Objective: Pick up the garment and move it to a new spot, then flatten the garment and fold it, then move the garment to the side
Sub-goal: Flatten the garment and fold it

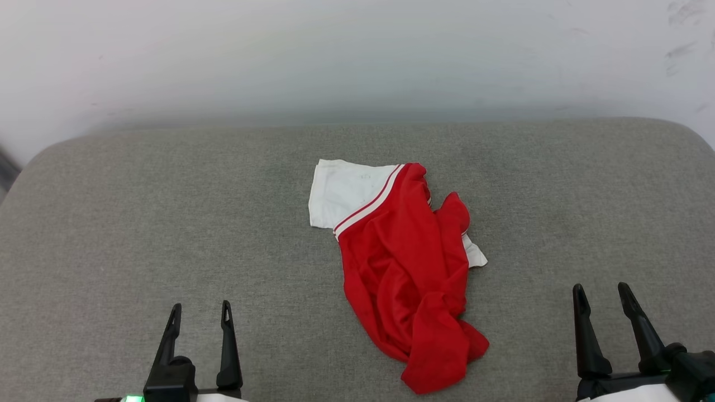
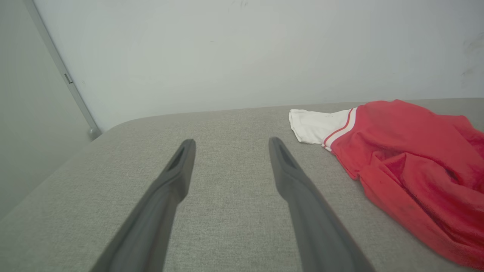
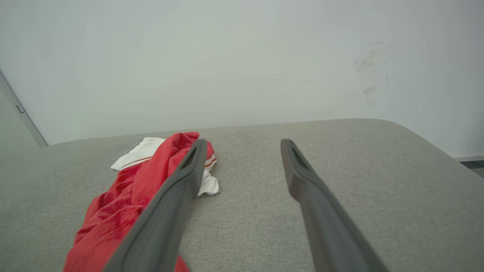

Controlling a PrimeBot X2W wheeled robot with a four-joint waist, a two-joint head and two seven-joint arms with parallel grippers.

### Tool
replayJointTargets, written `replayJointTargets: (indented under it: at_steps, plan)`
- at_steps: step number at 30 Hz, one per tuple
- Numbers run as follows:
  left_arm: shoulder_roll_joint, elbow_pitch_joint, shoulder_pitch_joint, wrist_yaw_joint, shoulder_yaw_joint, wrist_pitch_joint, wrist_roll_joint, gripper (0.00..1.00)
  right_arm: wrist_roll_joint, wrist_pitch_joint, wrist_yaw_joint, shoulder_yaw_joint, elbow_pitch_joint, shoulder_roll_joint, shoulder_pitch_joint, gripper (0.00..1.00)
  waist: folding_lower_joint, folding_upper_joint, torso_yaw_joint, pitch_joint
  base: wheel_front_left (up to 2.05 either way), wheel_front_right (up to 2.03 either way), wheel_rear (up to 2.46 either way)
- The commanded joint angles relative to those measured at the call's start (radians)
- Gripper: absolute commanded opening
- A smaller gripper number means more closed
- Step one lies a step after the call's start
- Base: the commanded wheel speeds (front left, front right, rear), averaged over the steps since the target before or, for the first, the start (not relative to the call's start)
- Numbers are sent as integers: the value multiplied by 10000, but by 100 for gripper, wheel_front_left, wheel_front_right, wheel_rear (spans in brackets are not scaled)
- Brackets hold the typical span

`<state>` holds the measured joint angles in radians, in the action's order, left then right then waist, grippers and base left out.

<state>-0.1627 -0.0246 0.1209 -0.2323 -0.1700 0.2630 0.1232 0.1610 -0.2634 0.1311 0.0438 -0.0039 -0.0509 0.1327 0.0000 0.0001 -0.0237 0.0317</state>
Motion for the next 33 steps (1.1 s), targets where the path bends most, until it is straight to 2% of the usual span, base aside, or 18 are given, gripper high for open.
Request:
replayJointTargets:
  at_steps: [1,17,24,28,33]
  plan:
    - [60,-29,148,79,81,26,-102,100,101,-20,-7,-17,14,12,142,100,0,-1,19,-26,0,0,0]
    - [394,-168,-252,808,697,26,-580,100,-13,-20,-7,-89,-66,12,93,100,0,-1,51,-60,0,0,0]
    - [-362,-764,-2003,1851,908,26,-565,100,-160,-20,-7,-167,-175,13,-235,100,0,-1,-57,264,0,0,0]
    - [-1025,-1410,-3661,2507,775,-39,-756,100,-222,-20,-7,-193,-309,13,-537,100,0,-1,-200,653,0,0,0]
    - [-1646,-2075,-6175,3106,637,-765,-762,100,-231,-20,-7,-182,-559,13,-967,100,0,-1,-464,1451,0,0,0]
